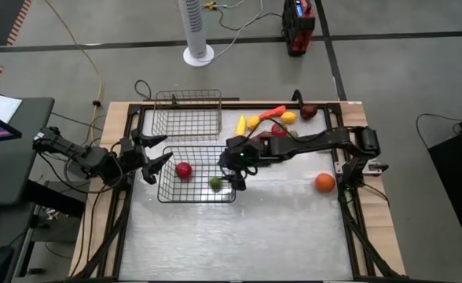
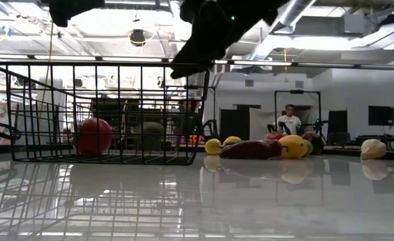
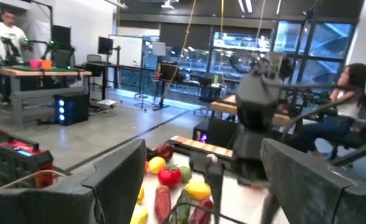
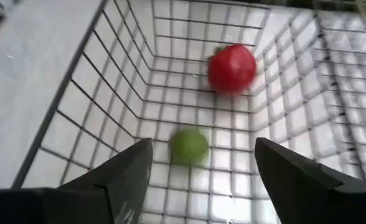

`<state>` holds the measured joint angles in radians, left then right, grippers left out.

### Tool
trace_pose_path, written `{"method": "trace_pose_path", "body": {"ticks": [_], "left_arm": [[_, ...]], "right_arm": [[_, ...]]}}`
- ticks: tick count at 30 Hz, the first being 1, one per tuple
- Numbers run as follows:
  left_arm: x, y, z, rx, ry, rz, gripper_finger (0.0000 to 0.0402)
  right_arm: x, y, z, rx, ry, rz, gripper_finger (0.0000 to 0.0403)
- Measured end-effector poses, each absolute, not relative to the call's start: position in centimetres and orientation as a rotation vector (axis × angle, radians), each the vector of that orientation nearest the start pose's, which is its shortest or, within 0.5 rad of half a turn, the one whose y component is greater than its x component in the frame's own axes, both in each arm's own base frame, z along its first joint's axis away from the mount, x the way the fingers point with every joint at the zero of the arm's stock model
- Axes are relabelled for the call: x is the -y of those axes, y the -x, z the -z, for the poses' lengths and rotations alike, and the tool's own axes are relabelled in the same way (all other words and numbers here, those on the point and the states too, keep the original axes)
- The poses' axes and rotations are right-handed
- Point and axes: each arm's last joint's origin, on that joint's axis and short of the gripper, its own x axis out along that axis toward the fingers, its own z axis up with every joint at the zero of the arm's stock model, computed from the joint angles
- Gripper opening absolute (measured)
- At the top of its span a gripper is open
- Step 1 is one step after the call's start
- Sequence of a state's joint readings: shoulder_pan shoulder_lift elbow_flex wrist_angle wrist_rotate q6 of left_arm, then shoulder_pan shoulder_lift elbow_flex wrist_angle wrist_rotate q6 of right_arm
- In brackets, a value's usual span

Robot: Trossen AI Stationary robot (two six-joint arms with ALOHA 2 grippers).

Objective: Sort produce into baskets
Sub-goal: Put the bottom green lime into the bottom wire basket, then put the bottom red chili pepper into the bottom wire basket

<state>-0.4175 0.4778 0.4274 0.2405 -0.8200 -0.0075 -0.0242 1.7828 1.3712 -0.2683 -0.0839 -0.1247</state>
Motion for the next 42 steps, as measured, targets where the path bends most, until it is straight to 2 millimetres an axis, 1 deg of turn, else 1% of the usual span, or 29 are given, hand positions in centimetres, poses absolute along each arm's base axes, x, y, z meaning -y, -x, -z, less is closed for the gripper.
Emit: {"method": "trace_pose_path", "body": {"ticks": [2,4,5,7,9,11,13,16,18,22,26,29,31,35,38,40,42], "left_arm": [[2.9,-11.8,-28.8,0.153,0.13,-0.386,0.0304],[3.0,-11.8,-28.7,0.147,0.138,-0.374,0.0304],[3.0,-11.8,-28.7,0.149,0.142,-0.367,0.0304],[3.0,-11.8,-28.8,0.151,0.143,-0.36,0.0304],[3.0,-11.8,-28.8,0.155,0.145,-0.353,0.0304],[3.0,-11.8,-28.8,0.155,0.141,-0.351,0.0304],[3.0,-11.8,-28.8,0.155,0.139,-0.352,0.0304],[3.0,-11.8,-28.8,0.156,0.14,-0.352,0.0304],[3.0,-11.8,-28.8,0.155,0.138,-0.353,0.0304],[2.9,-11.8,-28.8,0.15,0.123,-0.382,0.0304],[2.9,-11.8,-28.8,0.143,0.105,-0.403,0.0304],[2.9,-11.8,-28.8,0.143,0.105,-0.403,0.0304],[2.9,-11.8,-28.8,0.142,0.103,-0.406,0.0304],[2.9,-11.8,-28.7,0.139,0.096,-0.406,0.0304],[2.9,-11.8,-28.7,0.137,0.092,-0.407,0.0304],[2.9,-11.8,-28.7,0.136,0.092,-0.408,0.0304],[2.9,-11.8,-28.7,0.136,0.092,-0.409,0.0304]], "right_arm": [[0.8,-38.6,-27.0,-0.707,0.105,-0.061,0.0317],[1.3,-36.9,-28.2,-0.731,0.124,-0.006,0.0317],[1.6,-35.9,-28.4,-0.754,0.125,0.02,0.0316],[2.4,-33.9,-27.9,-0.776,0.109,0.063,0.0315],[2.9,-31.9,-26.5,-0.774,0.079,0.096,0.0314],[3.3,-30.2,-24.9,-0.726,0.057,0.126,0.0312],[3.6,-28.6,-22.7,-0.687,0.048,0.144,0.0311],[4.0,-26.8,-19.4,-0.679,0.022,0.172,0.0311],[4.2,-26.0,-18.1,-0.698,0.008,0.186,0.0311],[4.6,-25.6,-16.0,-0.803,0.003,0.202,0.031],[5.1,-26.1,-14.5,-0.841,0.001,0.183,0.031],[5.1,-26.3,-13.0,-0.897,-0.002,0.169,0.031],[5.2,-26.4,-12.5,-0.913,0.001,0.176,0.0309],[5.3,-26.5,-12.4,-0.911,0.019,0.194,0.0295],[5.3,-26.4,-12.9,-0.899,0.032,0.209,0.0276],[5.1,-26.3,-13.9,-0.876,0.039,0.208,0.0262],[5.2,-26.3,-15.5,-0.859,0.05,0.207,0.0244]]}}
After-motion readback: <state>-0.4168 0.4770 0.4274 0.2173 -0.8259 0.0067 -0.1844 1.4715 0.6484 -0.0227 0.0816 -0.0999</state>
